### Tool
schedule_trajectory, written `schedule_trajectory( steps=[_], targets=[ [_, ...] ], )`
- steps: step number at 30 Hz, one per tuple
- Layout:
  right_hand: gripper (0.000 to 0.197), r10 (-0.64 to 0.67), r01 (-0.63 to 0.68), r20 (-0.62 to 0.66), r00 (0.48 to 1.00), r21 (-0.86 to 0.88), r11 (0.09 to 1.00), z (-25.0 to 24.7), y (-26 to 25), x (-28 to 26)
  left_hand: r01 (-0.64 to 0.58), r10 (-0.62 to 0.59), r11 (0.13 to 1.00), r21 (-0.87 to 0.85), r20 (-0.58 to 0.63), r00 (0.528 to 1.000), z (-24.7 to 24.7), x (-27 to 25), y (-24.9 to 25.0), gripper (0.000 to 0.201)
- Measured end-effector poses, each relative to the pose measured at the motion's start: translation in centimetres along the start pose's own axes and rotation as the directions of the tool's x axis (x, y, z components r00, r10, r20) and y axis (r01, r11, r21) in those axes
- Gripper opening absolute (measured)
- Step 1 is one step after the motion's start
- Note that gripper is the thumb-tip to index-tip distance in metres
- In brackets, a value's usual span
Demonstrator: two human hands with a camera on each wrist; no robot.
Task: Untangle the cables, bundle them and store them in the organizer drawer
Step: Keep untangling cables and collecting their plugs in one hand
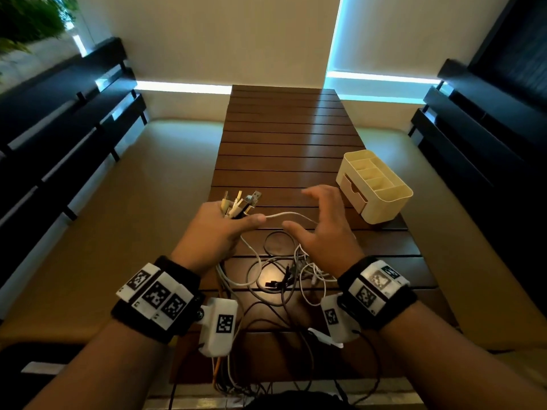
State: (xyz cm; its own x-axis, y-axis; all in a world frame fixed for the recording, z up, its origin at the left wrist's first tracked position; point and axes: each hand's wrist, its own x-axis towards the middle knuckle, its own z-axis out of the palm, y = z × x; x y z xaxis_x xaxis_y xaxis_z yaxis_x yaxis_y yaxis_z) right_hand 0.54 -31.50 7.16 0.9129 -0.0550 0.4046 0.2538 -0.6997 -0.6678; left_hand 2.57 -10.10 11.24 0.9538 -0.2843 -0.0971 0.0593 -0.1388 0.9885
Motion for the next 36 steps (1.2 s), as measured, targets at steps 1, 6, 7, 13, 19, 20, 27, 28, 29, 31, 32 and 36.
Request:
schedule_trajectory(
  steps=[1, 6, 7, 13, 19, 20, 27, 28, 29, 31, 32, 36],
  targets=[
    [0.048, 0.056, -0.055, 0.071, 0.996, -0.009, 0.998, 0.1, 0.0, 0.3, 0.0, 0.0, 1.0, 0.001, 0.025, 1.0, 0.0, -0.1, 0.1, 0.038],
    [0.021, 0.259, -0.35, 0.421, 0.869, 0.154, 0.924, -0.4, 0.7, 0.3, 0.025, -0.025, 1.0, 0.002, 0.001, 1.0, -0.6, -0.5, -0.3, 0.03],
    [0.019, 0.274, -0.436, 0.45, 0.85, 0.31, 0.845, -0.7, 0.9, 0.1, 0.046, -0.045, 0.999, 0.021, -0.019, 0.999, -0.9, -0.4, -0.7, 0.031],
    [0.018, 0.268, -0.374, 0.397, 0.878, 0.216, 0.902, -1.1, 0.1, 0.3, 0.064, 0.003, 0.972, 0.227, -0.282, 0.959, -1.0, 0.0, -2.6, 0.024],
    [0.017, 0.204, -0.175, 0.491, 0.847, -0.104, 0.979, 0.2, -1.6, 0.0, -0.174, 0.263, 0.952, 0.254, -0.378, 0.888, 0.6, -0.7, -0.8, 0.015],
    [0.018, 0.177, -0.151, 0.496, 0.85, -0.093, 0.984, 0.4, -2.0, 0.0, -0.183, 0.272, 0.941, 0.286, -0.316, 0.909, 1.2, -0.9, -0.7, 0.012],
    [0.017, -0.033, 0.038, 0.432, 0.901, -0.004, 0.999, 0.1, -3.3, 0.5, -0.219, 0.237, 0.95, 0.224, -0.055, 0.97, 1.8, -0.5, -1.4, 0.012],
    [0.016, -0.037, 0.046, 0.433, 0.901, -0.009, 0.999, -0.1, -3.2, 0.5, -0.203, 0.211, 0.963, 0.178, -0.025, 0.977, 1.5, -0.5, -1.4, 0.013],
    [0.016, -0.042, 0.052, 0.437, 0.899, -0.011, 0.999, -0.2, -3.0, 0.4, -0.19, 0.191, 0.968, 0.162, 0.009, 0.982, 1.2, -0.5, -1.5, 0.015],
    [0.014, -0.06, 0.063, 0.437, 0.897, 0.006, 0.998, -0.2, -3.0, 0.1, -0.18, 0.167, 0.963, 0.201, 0.079, 0.983, 0.9, -0.6, -1.4, 0.015],
    [0.014, -0.077, 0.071, 0.425, 0.902, 0.03, 0.997, -0.3, -3.1, 0.0, -0.179, 0.157, 0.957, 0.228, 0.112, 0.981, 0.9, -0.6, -1.2, 0.012],
    [0.005, -0.124, 0.097, 0.315, 0.941, 0.102, 0.99, -0.4, -3.4, -0.1, -0.216, 0.166, 0.916, 0.337, 0.17, 0.971, 0.6, -0.6, -0.5, 0.019]
  ],
)
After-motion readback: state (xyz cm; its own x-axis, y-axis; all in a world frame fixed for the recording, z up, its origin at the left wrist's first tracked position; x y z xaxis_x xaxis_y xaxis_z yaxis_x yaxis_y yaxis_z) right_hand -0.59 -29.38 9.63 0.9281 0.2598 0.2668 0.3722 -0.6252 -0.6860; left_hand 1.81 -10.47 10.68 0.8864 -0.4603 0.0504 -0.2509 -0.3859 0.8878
